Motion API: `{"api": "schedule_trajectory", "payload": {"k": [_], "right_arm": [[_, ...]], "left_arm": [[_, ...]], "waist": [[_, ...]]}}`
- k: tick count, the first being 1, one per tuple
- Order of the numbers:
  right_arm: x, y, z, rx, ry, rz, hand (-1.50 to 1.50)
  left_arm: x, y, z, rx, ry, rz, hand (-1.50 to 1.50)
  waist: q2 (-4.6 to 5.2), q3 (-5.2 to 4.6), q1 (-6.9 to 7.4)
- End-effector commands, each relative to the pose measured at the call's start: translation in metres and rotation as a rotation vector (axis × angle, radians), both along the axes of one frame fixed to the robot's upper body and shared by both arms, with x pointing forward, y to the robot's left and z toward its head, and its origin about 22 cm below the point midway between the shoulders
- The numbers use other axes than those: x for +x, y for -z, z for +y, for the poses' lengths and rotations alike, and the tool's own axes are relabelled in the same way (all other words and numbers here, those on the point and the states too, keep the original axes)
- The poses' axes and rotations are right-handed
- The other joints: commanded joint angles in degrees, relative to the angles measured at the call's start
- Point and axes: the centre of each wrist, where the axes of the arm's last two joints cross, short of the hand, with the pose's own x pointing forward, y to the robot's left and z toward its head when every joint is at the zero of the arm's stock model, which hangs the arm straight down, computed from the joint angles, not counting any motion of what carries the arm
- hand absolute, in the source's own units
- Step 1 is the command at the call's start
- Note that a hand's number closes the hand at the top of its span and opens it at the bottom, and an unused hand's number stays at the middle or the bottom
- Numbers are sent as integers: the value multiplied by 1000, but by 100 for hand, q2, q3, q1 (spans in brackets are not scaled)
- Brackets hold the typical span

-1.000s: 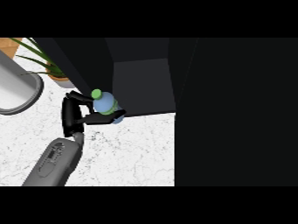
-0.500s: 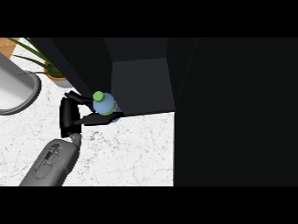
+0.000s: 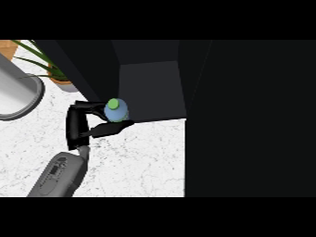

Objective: Pick up the bottled water, place it into the cabinet and close the cabinet

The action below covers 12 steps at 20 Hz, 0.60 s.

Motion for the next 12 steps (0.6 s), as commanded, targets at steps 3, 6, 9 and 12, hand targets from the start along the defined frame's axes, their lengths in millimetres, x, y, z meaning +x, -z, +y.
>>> {"api": "schedule_trajectory", "payload": {"k": [3, 6, 9, 12], "right_arm": [[-2, -11, 5, -32, 21, -13, -150], [0, -8, 8, -3, 19, -28, -150], [0, -15, 11, -18, 22, -18, -150], [-3, -17, 5, -27, 44, 10, -150]], "left_arm": [[34, -66, -88, -139, 246, -204, -150], [22, -60, -96, -183, 287, -188, -150], [18, -61, -101, -211, 322, -166, -150], [9, -59, -101, -255, 364, -176, -150]], "waist": [[25, -13, -64], [8, -10, 5], [10, -16, 8], [-7, -16, 103]]}}
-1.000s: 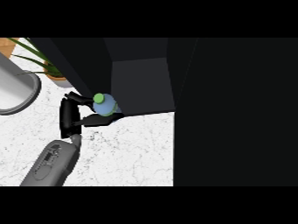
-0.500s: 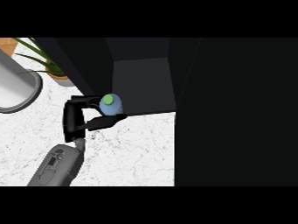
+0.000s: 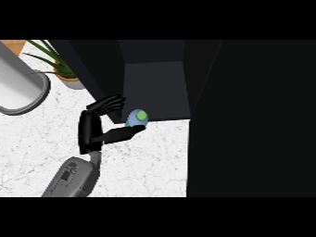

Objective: Pick up the bottled water, place it into the cabinet and close the cabinet

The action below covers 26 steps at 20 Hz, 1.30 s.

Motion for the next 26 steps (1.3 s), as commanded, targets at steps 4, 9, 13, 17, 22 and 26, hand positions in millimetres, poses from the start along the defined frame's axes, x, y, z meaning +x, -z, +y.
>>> {"api": "schedule_trajectory", "payload": {"k": [4, 9, 13, 17, 22, 26], "right_arm": [[-12, -24, 13, -15, 26, -31, -150], [-23, -33, 22, -19, 57, -2, -150], [-22, -27, 23, -22, 65, -14, -150], [-23, -25, 25, -57, -4, 7, 150], [-22, -34, 32, -96, -91, 38, 150], [-28, -27, 30, -104, -130, 35, 150]], "left_arm": [[3, -49, -76, -181, 288, -169, -150], [-40, -36, -91, -262, 347, -163, -150], [-65, -23, -85, -292, 375, -141, -150], [-81, -23, -78, -297, 462, -148, 150], [-98, -25, -50, -296, 487, -145, 150], [-109, -35, -12, -242, 475, -133, 150]], "waist": [[-35, 5, 22], [-38, 16, 231], [-32, 22, 315], [-30, 22, 317], [-26, 17, 356], [-45, 23, 325]]}}
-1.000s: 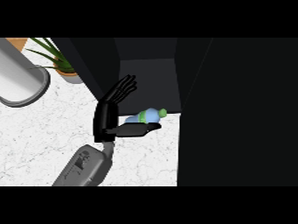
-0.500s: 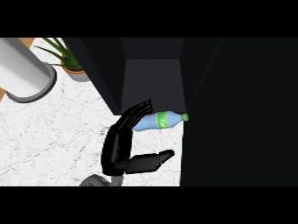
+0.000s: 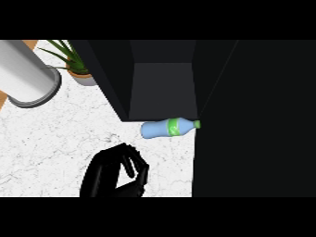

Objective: Pick up the bottled water, place it into the cabinet and close the cabinet

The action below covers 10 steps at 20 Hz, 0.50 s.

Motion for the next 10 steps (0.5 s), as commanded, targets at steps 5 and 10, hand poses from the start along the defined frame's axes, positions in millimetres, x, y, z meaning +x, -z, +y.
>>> {"api": "schedule_trajectory", "payload": {"k": [5, 10], "right_arm": [[-8, -37, 34, -183, -242, -13, 150], [-8, -42, 49, -165, -318, -87, 150]], "left_arm": [[-24, -6, 58, 49, -18, -2, 150], [-34, -18, 92, 60, -27, -23, 150]], "waist": [[-23, -8, 16], [-47, -11, 24]]}}
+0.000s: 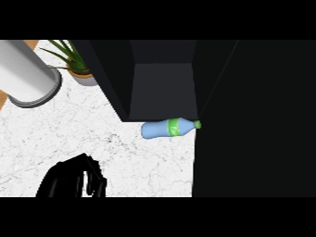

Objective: Pick up the bottled water, place it into the cabinet and close the cabinet

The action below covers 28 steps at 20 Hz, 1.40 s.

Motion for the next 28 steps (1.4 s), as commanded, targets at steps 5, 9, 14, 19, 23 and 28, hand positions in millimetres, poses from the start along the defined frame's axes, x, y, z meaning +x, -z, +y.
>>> {"api": "schedule_trajectory", "payload": {"k": [5, 9, 14, 19, 23, 28], "right_arm": [[-11, -52, 45, -139, -125, -207, 150], [-11, -54, 53, -134, -207, -186, 150], [-6, -54, 63, -139, -288, -178, 150], [1, -54, 71, -137, -342, -196, 150], [11, -52, 79, -152, -402, -199, 150], [23, -54, 88, -195, -492, -215, 150]], "left_arm": [[-4, -18, 62, -27, -19, -45, -150], [-9, -29, 82, -33, -67, -48, -150], [-17, -43, 103, -3, -89, -53, -150], [-30, -46, 120, -1, -84, -40, -150], [-33, -51, 129, -18, -83, -31, -150], [-37, -57, 141, -19, -96, -26, -150]], "waist": [[-24, -27, -77], [-33, -33, -14], [-69, -49, 75], [-107, -65, 129], [-119, -86, 170], [-175, -111, 210]]}}
